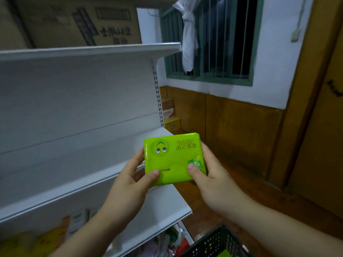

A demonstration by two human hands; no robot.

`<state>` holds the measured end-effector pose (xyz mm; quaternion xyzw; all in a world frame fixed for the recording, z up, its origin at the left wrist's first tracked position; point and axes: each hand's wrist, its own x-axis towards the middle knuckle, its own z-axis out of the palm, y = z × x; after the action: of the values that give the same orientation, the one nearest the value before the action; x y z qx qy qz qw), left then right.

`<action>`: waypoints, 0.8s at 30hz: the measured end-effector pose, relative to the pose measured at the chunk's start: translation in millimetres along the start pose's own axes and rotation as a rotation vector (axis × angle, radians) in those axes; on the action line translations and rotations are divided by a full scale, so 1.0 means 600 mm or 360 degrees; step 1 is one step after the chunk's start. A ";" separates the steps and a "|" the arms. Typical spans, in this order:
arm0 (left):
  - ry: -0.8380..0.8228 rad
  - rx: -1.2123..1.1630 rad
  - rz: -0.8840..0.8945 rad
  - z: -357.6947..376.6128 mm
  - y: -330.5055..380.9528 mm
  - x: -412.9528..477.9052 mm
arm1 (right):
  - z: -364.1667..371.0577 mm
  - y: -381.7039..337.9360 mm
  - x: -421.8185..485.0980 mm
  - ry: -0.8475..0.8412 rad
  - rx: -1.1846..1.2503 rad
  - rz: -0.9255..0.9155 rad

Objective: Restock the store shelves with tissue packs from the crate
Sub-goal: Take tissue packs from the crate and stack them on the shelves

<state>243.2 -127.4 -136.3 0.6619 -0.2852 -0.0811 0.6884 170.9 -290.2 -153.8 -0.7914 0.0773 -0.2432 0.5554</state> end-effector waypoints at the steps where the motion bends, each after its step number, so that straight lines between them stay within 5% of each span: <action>1: -0.0001 0.0014 0.0012 -0.016 0.019 -0.005 | 0.009 -0.026 0.002 -0.0026 -0.0007 -0.0016; 24: 0.0801 0.0350 -0.0094 -0.519 0.309 -0.397 | 0.461 -0.456 -0.200 -0.0840 -0.0236 -0.0346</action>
<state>153.4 279.1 -14.8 0.7401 -0.0928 0.0975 0.6589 156.4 91.1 -12.2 -0.8695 -0.1376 -0.0807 0.4675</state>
